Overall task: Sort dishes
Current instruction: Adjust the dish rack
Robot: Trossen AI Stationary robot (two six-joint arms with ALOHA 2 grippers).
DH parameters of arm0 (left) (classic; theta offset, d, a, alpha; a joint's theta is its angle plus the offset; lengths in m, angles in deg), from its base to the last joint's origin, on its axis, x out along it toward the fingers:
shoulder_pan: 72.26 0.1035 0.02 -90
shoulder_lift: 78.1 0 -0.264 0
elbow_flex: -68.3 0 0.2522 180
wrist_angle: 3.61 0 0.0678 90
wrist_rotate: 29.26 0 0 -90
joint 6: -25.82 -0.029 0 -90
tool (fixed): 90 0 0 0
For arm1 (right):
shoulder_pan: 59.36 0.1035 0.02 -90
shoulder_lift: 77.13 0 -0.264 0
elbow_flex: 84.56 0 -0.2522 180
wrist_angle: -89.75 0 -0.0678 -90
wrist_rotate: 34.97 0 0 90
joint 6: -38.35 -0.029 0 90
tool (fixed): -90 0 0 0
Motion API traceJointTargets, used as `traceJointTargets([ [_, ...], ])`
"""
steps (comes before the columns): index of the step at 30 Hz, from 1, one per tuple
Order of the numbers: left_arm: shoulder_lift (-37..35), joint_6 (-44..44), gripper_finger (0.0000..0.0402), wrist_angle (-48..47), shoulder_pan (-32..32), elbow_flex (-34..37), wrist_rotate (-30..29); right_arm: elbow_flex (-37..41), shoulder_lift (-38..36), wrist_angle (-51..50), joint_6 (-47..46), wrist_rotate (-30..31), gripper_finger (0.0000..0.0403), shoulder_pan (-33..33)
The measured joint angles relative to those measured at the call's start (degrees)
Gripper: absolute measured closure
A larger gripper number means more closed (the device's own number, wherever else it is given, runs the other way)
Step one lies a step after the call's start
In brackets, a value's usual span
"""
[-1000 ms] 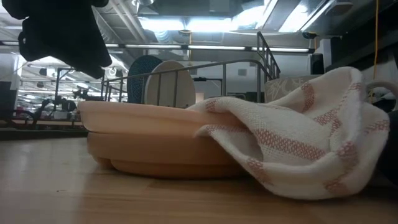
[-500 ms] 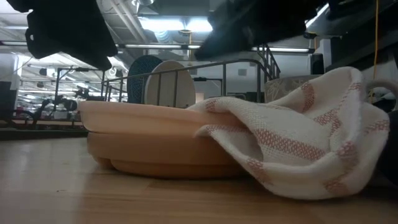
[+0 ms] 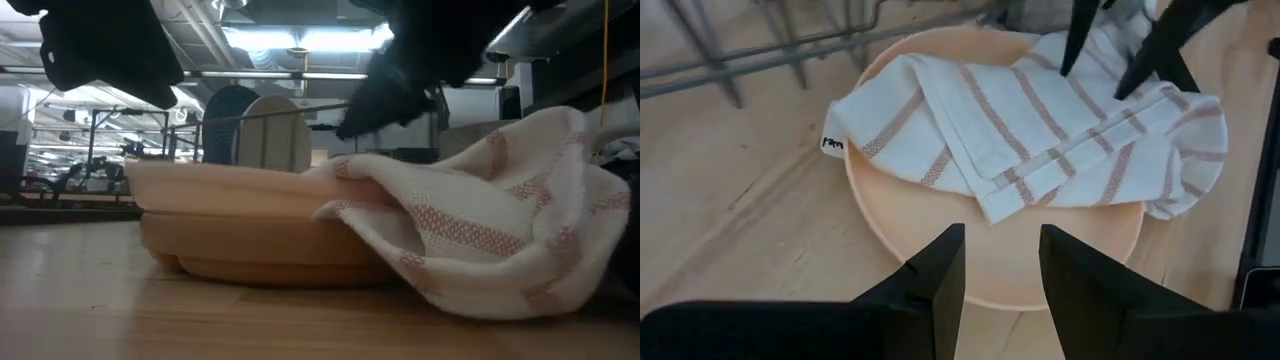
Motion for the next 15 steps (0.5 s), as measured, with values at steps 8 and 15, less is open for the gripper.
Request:
traceJointTargets([
  [8,0.0,-2.2,0.0282,0.0,0.0,0.0,0.0,0.1,0.0,-1.4,-2.6,0.1,0.0256,0.8],
  [15,0.0,-2.3,0.0282,0.0,0.0,0.0,0.0,-2.9,0.2,-3.8,-0.5,1.4,0.0256,0.3],
])
